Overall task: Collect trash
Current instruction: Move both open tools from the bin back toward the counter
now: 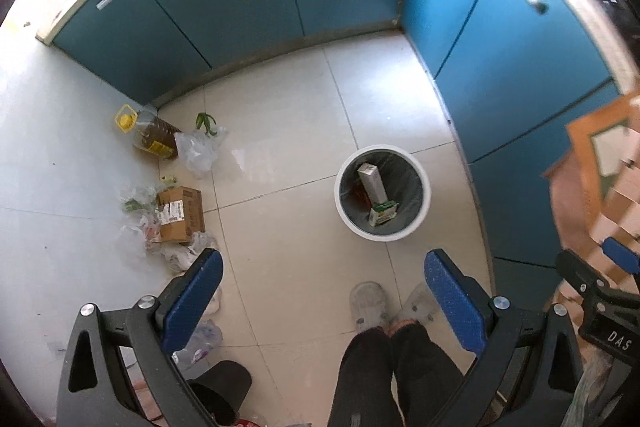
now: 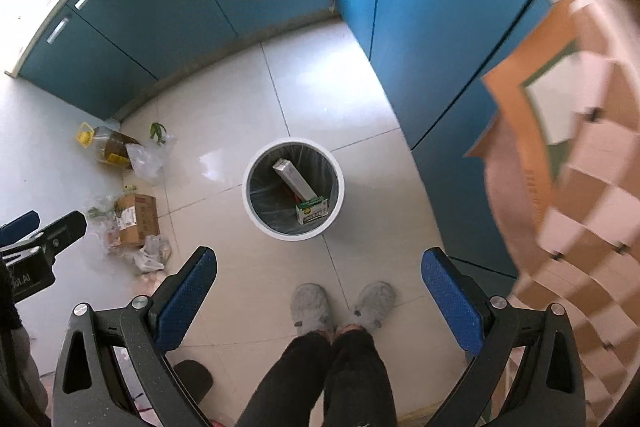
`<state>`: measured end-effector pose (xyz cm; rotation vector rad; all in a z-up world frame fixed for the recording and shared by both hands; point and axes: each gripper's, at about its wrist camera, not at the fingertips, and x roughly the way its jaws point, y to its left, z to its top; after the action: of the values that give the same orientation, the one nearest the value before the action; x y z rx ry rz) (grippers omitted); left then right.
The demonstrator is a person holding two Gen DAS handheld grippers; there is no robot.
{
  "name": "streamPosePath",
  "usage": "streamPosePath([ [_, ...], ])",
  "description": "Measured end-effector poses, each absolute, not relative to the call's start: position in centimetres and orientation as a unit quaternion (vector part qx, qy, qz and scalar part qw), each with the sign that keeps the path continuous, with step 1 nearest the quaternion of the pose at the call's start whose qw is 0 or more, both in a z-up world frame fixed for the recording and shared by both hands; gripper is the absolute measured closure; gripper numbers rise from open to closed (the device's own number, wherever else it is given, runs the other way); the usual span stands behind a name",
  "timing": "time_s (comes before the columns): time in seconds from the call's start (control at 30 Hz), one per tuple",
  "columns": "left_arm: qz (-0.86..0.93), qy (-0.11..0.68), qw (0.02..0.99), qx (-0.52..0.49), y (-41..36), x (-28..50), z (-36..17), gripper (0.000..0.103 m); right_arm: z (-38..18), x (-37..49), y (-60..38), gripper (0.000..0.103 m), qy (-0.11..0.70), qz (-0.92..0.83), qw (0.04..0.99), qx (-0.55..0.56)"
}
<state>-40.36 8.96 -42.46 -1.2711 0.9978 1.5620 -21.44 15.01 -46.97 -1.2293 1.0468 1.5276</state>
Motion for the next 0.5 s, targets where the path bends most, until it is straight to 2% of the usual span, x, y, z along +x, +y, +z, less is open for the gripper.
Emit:
streamPosePath([
  [0.3, 0.635, 0.379, 0.457, -0.495, 4.6, -38.8, -34.2, 0.0, -35.5, -18.8, 10.3, 0.0, 0.417, 0.635, 0.452, -0.466],
  [0.5, 0.662, 0.37, 0.48, -0.441, 3.4, -36.7, -29.0, 0.0, -30.8, -16.9, 7.8, 0.0, 0.44, 0.656, 0.445, -0.422],
])
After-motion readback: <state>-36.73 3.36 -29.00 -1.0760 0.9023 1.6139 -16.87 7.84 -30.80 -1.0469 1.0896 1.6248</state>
